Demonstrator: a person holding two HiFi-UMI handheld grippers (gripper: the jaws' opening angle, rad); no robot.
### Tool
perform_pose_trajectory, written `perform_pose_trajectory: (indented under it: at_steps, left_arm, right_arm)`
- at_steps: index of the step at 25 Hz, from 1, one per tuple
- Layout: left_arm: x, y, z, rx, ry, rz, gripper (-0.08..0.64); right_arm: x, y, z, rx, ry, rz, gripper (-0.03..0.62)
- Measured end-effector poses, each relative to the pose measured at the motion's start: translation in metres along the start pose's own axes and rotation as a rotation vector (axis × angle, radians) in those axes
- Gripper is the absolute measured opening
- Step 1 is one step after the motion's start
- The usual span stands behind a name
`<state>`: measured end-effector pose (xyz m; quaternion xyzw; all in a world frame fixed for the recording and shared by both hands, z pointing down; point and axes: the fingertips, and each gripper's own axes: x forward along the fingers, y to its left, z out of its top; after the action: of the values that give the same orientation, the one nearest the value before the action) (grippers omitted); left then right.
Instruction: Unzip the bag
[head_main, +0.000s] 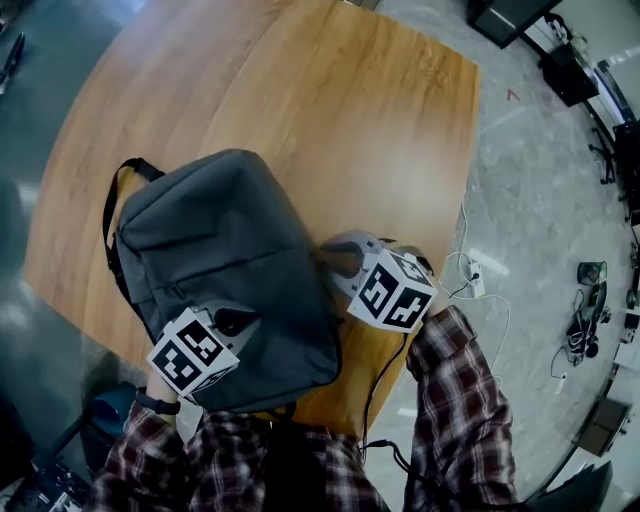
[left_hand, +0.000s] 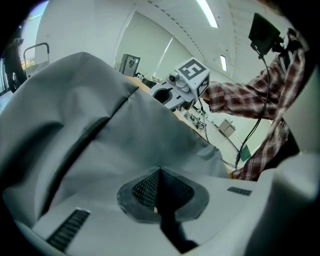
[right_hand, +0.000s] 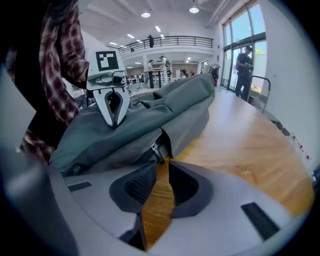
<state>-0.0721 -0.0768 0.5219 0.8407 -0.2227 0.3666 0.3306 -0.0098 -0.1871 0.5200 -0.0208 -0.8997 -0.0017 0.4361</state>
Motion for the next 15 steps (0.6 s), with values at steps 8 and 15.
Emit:
perform_pose_trajectory:
  at_steps: [8,15]
  left_arm:
    - [0.000,0.002,-0.002,-0.015,0.019,0.003,0.009]
    - [-0.001,0.002,-0.001,-0.024,0.025,0.002,0.009]
  right_arm:
    - [0.016,0.008,0.012,-0.287,0.038,0.061,0.066]
    - [0.008,0.002,0.007,-0.193,0.018,0.083,0.012]
